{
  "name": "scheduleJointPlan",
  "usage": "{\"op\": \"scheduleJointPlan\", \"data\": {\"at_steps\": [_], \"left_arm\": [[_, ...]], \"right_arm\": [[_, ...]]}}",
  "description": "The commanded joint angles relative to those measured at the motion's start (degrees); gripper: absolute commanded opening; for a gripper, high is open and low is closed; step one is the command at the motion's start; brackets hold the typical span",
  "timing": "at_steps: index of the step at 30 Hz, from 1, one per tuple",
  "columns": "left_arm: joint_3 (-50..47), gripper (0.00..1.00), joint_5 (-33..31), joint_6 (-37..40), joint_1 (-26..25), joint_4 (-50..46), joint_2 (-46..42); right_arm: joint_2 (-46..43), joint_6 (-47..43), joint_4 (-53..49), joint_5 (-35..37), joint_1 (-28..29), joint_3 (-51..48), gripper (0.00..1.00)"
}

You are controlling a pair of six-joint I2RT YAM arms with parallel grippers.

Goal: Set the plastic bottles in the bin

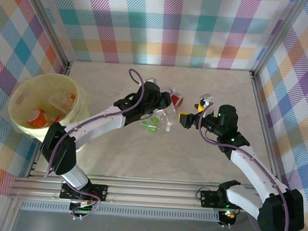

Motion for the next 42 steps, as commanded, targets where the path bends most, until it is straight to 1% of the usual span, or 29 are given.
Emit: {"op": "scheduleJointPlan", "data": {"at_steps": [1,6,10,17,19,23,29,32,36,42], "left_arm": [[-0.9,0.51,-4.2,2.2,1.0,-1.6,-5.3],[-0.8,0.51,-6.4,4.3,1.8,-5.9,-10.1],[0.5,0.51,-7.0,6.5,2.7,-9.5,-13.6],[9.2,0.51,-11.3,16.4,3.7,-20.8,-19.5],[12.6,0.51,-14.0,19.3,4.1,-25.2,-20.2],[19.4,0.51,-21.7,24.9,5.2,-32.4,-21.4],[23.3,0.50,-32.2,33.5,7.9,-33.5,-24.4],[24.2,0.50,-36.2,35.1,11.3,-33.5,-25.6],[25.6,0.50,-37.0,35.0,19.1,-35.9,-26.2],[27.4,0.50,-31.0,37.1,31.6,-39.0,-26.1]], "right_arm": [[-1.3,-0.1,1.5,7.6,0.4,-0.4,1.00],[-0.2,1.1,1.7,11.4,0.4,-0.5,1.00],[1.7,2.0,1.7,12.7,0.4,0.1,1.00],[5.3,3.1,2.3,13.5,0.4,1.9,1.00],[6.3,3.2,2.2,13.5,0.4,2.6,1.00],[7.9,4.1,2.3,13.6,0.3,3.5,1.00],[9.7,5.6,2.5,13.3,0.4,4.2,1.00],[10.4,6.0,2.3,13.1,0.4,4.9,1.00],[11.0,6.2,2.1,13.0,0.4,5.5,1.00],[11.3,5.6,1.4,12.9,0.3,6.1,1.00]]}}
